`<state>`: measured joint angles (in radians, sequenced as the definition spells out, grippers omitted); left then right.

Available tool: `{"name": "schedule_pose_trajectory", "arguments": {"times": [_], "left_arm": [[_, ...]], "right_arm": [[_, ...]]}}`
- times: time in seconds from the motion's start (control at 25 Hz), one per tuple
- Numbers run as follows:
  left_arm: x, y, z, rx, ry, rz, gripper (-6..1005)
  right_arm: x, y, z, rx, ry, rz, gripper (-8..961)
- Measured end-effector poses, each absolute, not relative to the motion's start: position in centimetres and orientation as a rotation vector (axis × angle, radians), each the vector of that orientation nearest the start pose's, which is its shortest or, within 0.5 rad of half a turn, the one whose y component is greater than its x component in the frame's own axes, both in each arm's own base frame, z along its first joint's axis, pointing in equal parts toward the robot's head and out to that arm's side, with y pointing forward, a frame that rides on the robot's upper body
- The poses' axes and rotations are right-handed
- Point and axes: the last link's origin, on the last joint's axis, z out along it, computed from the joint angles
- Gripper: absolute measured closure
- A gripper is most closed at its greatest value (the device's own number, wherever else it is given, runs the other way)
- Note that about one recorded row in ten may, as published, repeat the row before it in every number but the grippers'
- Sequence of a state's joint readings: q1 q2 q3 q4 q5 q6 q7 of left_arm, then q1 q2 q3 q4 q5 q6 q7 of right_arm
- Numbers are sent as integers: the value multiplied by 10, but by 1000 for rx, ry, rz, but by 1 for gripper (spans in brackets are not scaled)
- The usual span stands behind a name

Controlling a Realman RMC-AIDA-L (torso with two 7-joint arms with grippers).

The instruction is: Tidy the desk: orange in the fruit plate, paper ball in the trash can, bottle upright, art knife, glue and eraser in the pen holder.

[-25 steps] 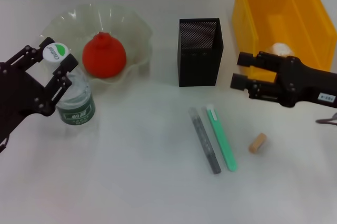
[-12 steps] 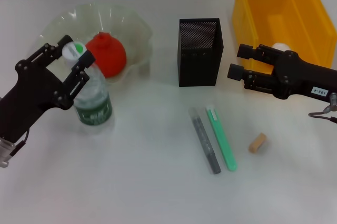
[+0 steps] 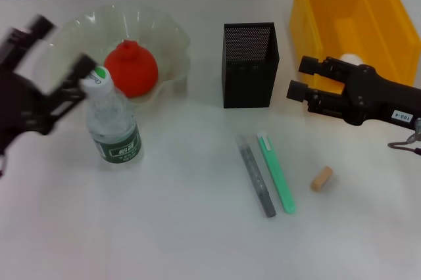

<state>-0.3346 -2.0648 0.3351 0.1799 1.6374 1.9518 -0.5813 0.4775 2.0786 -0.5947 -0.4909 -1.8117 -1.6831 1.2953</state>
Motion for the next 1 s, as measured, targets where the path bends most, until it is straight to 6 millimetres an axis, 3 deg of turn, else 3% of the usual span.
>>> {"name": "schedule_pose_trajectory", "arguments": {"times": [0.12, 0.24, 0.44, 0.6, 0.72, 0.8, 0.84, 0.88, 0.92, 1.0], "left_arm": [[-291, 238, 48, -2027, -181, -1388, 243], [-296, 240, 63, -2220, -236, -1330, 184], [-301, 231, 60, -2619, -249, -1159, 185], [-305, 223, 49, -2797, -245, -1038, 186], [-307, 222, 43, -2838, -263, -985, 187], [-310, 224, 40, -2831, -283, -954, 187], [-310, 224, 40, -2831, -283, -954, 187], [-310, 224, 39, -2827, -289, -948, 188], [-311, 225, 38, -2824, -296, -942, 188], [-312, 226, 34, -2818, -312, -922, 188]], "right_arm": [[263, 306, 4, -2538, 703, 1139, 184], [261, 311, 12, -2535, 699, 1127, 184], [245, 330, 45, -2674, 757, 921, 184], [207, 337, 66, -2846, 793, 443, 184], [173, 338, 70, -2853, 822, 55, 184], [144, 336, 63, -2774, 904, -292, 184], [144, 336, 63, -2774, 904, -292, 184], [130, 336, 52, -2704, 897, -498, 184], [130, 336, 52, -2704, 897, -498, 184], [118, 335, 30, -2634, 863, -684, 184]]}}
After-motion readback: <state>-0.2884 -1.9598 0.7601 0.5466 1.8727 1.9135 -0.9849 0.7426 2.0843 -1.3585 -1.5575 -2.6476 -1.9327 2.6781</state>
